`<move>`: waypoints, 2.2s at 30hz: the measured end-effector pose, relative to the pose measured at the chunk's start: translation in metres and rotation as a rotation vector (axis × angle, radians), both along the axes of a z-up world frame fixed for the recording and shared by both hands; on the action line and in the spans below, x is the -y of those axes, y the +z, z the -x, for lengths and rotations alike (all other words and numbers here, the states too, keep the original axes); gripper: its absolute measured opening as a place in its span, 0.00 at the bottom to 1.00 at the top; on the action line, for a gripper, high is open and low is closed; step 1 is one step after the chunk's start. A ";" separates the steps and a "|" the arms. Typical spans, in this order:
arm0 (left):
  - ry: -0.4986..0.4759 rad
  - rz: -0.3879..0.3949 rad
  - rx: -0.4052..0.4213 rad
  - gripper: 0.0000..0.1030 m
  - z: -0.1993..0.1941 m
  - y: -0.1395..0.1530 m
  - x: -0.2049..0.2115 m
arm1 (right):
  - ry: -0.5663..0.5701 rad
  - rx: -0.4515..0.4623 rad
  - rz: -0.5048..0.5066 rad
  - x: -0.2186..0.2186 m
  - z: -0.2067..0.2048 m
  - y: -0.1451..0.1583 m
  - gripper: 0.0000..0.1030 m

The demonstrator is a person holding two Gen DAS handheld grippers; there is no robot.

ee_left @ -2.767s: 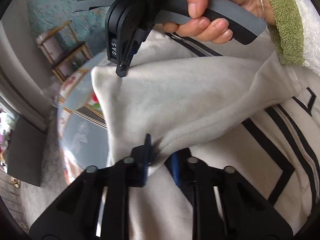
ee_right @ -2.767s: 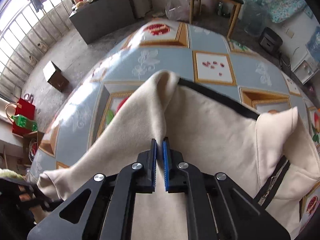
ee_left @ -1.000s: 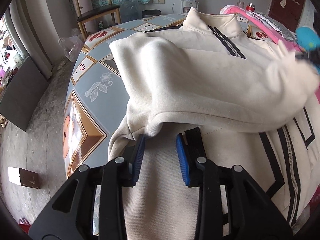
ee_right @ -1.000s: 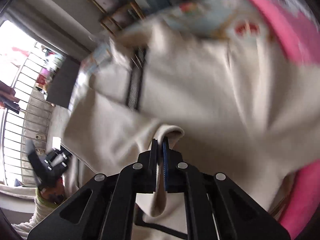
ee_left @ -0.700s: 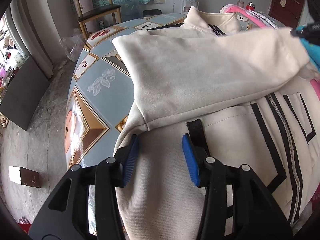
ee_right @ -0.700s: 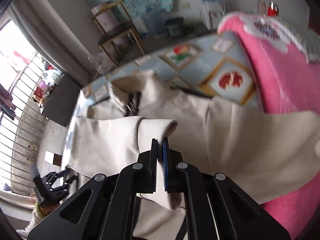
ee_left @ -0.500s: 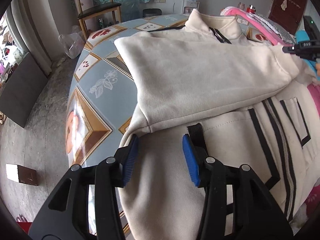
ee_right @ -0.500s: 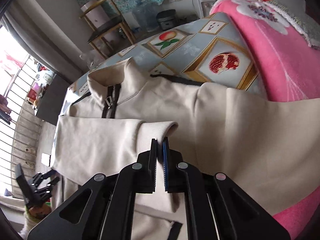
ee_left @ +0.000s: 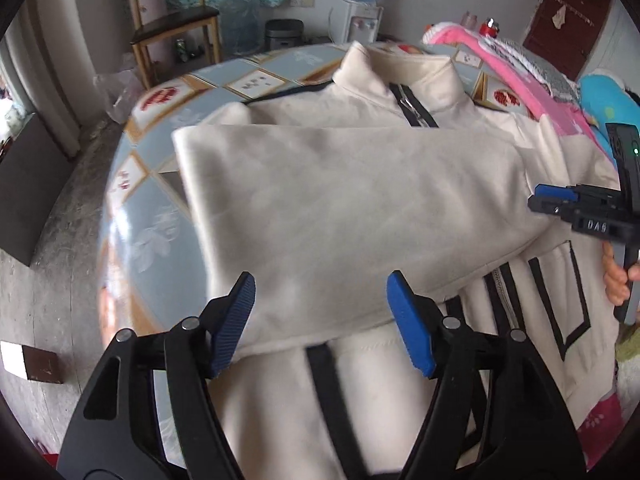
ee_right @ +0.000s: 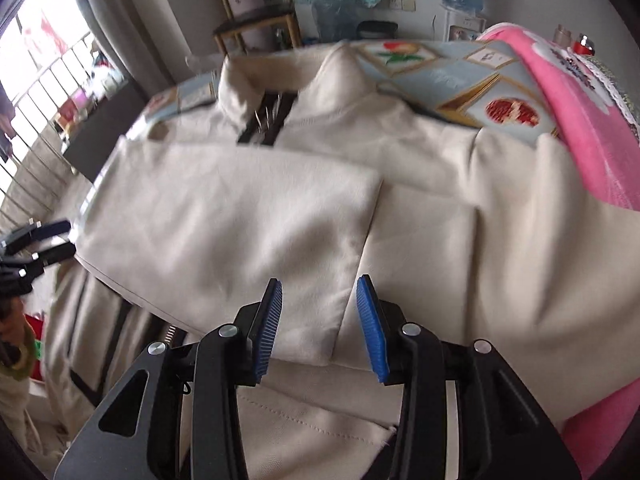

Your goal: Fold large clothes

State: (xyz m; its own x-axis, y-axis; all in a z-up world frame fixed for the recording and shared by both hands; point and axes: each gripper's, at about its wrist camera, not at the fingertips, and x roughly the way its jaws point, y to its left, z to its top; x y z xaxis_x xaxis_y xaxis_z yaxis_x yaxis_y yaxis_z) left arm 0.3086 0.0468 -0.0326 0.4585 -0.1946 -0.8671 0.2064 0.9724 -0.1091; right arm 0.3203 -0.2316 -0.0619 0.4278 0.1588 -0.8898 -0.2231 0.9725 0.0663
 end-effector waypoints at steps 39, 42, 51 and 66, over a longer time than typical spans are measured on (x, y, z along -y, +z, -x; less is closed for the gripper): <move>-0.071 -0.085 -0.010 0.93 -0.015 -0.034 0.037 | 0.071 0.142 0.055 -0.015 0.018 -0.017 0.94; -0.070 -0.086 -0.009 0.93 -0.015 -0.034 0.037 | 0.083 0.135 0.055 -0.014 0.017 -0.017 0.94; -0.070 -0.079 0.000 0.93 -0.014 -0.033 0.036 | 0.082 0.138 0.052 -0.012 0.018 -0.016 0.94; -0.064 -0.063 0.004 0.93 -0.014 -0.032 0.033 | 0.067 0.147 0.054 -0.012 0.020 -0.016 0.94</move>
